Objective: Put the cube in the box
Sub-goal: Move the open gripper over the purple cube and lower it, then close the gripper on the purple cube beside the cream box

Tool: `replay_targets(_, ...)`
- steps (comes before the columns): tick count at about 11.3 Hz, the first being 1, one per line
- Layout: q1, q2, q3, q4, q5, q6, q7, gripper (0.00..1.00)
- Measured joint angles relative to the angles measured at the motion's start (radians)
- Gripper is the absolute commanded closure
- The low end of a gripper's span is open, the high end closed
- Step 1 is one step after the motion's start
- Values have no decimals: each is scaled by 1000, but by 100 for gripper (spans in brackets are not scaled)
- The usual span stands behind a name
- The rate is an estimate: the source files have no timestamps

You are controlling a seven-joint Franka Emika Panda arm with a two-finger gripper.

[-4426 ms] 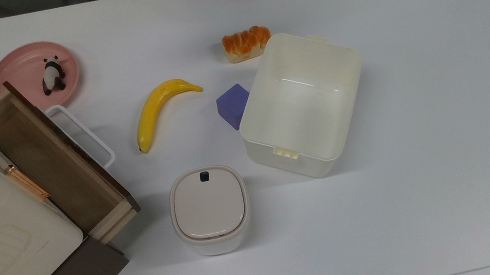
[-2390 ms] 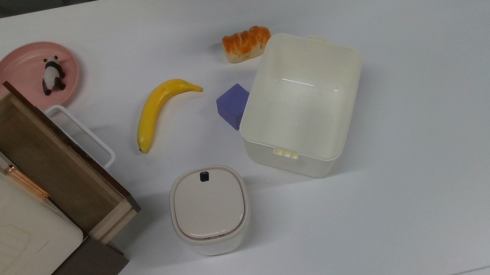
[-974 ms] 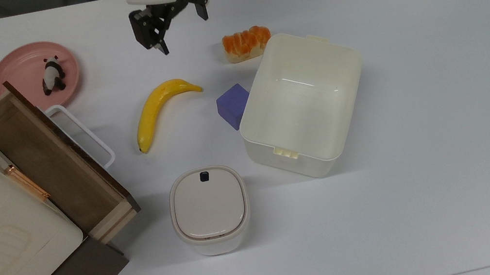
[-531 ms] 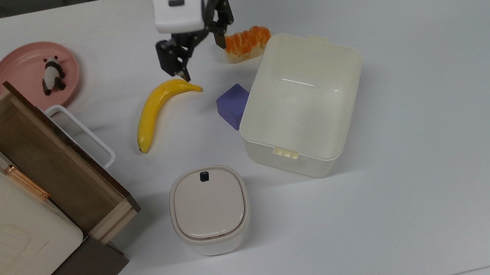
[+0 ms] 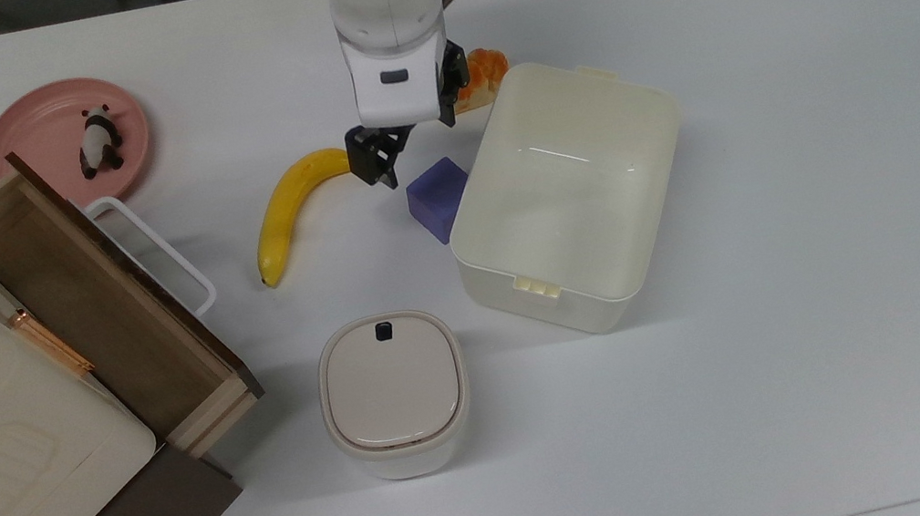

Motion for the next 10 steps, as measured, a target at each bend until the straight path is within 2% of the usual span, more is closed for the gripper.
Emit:
replay_targets(7, 3, 60, 19, 1, -1, 41, 1, 0)
replay_targets(10, 20, 90, 20, 6, -37, 44, 33, 0)
